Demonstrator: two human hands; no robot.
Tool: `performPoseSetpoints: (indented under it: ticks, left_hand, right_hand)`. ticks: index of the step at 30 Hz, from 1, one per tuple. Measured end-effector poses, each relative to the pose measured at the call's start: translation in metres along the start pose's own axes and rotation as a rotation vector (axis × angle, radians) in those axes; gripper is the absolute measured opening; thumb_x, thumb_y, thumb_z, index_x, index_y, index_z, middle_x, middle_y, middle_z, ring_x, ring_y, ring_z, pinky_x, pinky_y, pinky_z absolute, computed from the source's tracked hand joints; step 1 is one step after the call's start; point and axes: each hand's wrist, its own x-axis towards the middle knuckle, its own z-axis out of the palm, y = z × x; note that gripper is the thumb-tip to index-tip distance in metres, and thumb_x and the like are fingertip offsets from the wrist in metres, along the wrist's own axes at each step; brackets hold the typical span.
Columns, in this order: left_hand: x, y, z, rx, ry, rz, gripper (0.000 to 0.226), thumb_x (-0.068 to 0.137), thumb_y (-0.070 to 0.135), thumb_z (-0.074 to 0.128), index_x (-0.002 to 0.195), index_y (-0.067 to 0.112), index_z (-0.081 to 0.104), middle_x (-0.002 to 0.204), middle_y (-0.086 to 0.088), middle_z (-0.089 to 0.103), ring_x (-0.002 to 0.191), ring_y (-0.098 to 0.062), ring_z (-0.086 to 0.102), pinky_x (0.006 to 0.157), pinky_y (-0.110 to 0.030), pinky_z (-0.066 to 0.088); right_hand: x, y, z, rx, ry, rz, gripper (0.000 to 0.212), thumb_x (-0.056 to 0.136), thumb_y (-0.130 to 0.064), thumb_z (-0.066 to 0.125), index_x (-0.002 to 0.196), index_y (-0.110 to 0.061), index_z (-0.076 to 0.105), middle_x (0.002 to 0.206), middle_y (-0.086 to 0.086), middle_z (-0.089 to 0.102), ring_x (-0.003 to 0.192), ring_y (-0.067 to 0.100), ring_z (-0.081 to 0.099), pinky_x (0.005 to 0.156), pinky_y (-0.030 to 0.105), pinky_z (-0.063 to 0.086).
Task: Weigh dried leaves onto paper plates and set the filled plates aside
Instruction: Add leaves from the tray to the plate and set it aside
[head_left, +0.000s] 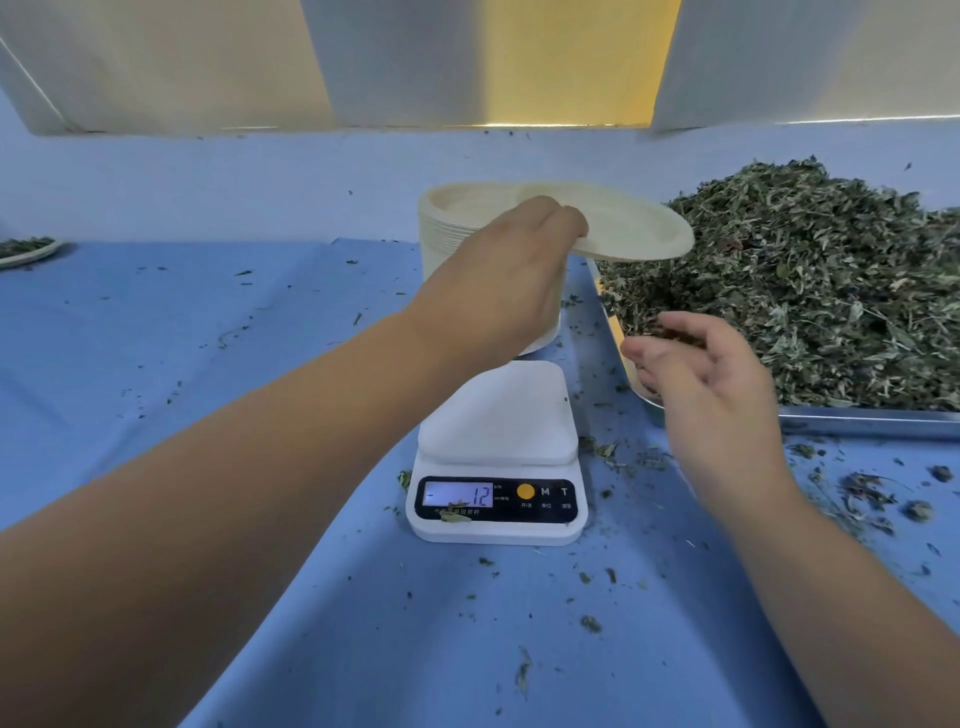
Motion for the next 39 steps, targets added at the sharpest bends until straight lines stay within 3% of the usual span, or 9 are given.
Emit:
performPoseSetpoints:
  ticks: [2,5,8,11,13,17,22,32,39]
  left_hand:
    - [-0.008,0.008,-0.001,-0.027,-0.017,0.048,0.045,0.09,-0.01,0.042,0.131,0.001,0.057,0.124,-0.019,0.056,0.104,-0.037,0.054,0.087,-0.043,0.042]
    - [-0.027,0.02,0.001,-0.081,-0.009,0.112,0.045,0.088,-0.009,0.04,0.128,-0.004,0.06,0.128,-0.024,0.058,0.11,-0.04,0.058,0.087,-0.048,0.044]
    - [-0.047,0.027,0.008,-0.143,-0.025,0.116,0.04,0.094,-0.007,0.042,0.13,-0.003,0.06,0.139,-0.024,0.056,0.125,-0.04,0.057,0.092,-0.049,0.049]
    - [-0.066,0.024,0.018,-0.232,0.019,0.082,0.03,0.102,-0.003,0.045,0.127,-0.001,0.062,0.136,-0.017,0.06,0.14,-0.03,0.049,0.107,-0.038,0.045]
    - [-0.078,0.022,0.021,-0.34,0.099,-0.021,0.026,0.103,0.002,0.049,0.124,0.004,0.063,0.131,-0.008,0.063,0.136,-0.019,0.052,0.107,-0.02,0.041]
    - [-0.092,0.023,0.022,-0.717,0.266,-0.475,0.023,0.099,0.02,0.052,0.115,0.026,0.069,0.109,0.005,0.07,0.098,-0.012,0.064,0.09,-0.024,0.051]
    - [-0.097,0.011,0.019,-0.938,0.415,-0.769,0.025,0.099,0.009,0.058,0.103,0.03,0.071,0.105,0.017,0.074,0.099,0.0,0.069,0.081,-0.01,0.05]
    - [-0.109,-0.015,0.018,-1.032,0.451,-1.061,0.022,0.096,0.004,0.059,0.105,0.018,0.074,0.103,-0.005,0.075,0.086,-0.015,0.068,0.082,-0.033,0.057]
    - [-0.108,-0.023,0.024,-1.072,0.38,-1.12,0.028,0.097,0.007,0.054,0.111,0.021,0.073,0.119,-0.002,0.072,0.109,-0.022,0.064,0.109,-0.049,0.048]
  right_hand:
    - [0.007,-0.004,-0.001,0.298,0.049,0.126,0.028,0.091,-0.031,0.053,0.118,-0.029,0.059,0.102,0.003,0.078,0.1,0.019,0.074,0.091,0.038,0.054]
    - [0.012,-0.009,-0.007,0.572,0.104,0.225,0.036,0.097,-0.043,0.044,0.12,-0.02,0.058,0.092,0.011,0.077,0.087,0.025,0.075,0.079,0.038,0.06]
    - [0.01,-0.01,-0.007,0.554,0.136,0.22,0.034,0.098,-0.045,0.046,0.105,-0.019,0.066,0.066,0.001,0.067,0.055,0.015,0.06,0.056,0.031,0.054]
    - [0.008,-0.01,-0.003,0.48,0.154,0.272,0.02,0.097,-0.028,0.053,0.103,-0.012,0.064,0.058,-0.004,0.056,0.046,0.012,0.043,0.046,0.028,0.043]
    - [0.005,-0.011,-0.001,0.477,0.102,0.319,0.014,0.096,-0.023,0.056,0.099,-0.012,0.064,0.057,-0.005,0.051,0.043,0.012,0.037,0.043,0.028,0.039]
    - [-0.004,-0.016,0.007,0.422,-0.059,0.359,0.031,0.094,-0.021,0.062,0.065,-0.027,0.07,0.052,-0.004,0.045,0.042,0.013,0.033,0.042,0.028,0.037]
    - [-0.011,-0.019,0.019,0.422,-0.164,0.413,0.044,0.095,-0.016,0.062,0.053,-0.028,0.069,0.051,0.001,0.048,0.042,0.014,0.037,0.043,0.028,0.038]
    - [-0.013,-0.013,0.022,0.341,-0.286,0.447,0.022,0.1,-0.02,0.052,0.086,-0.004,0.058,0.063,0.013,0.058,0.04,0.015,0.034,0.036,0.021,0.024]
    - [-0.011,-0.003,0.021,0.236,-0.297,0.468,0.018,0.103,-0.016,0.051,0.089,-0.007,0.059,0.064,0.012,0.059,0.038,0.012,0.031,0.033,0.016,0.021]
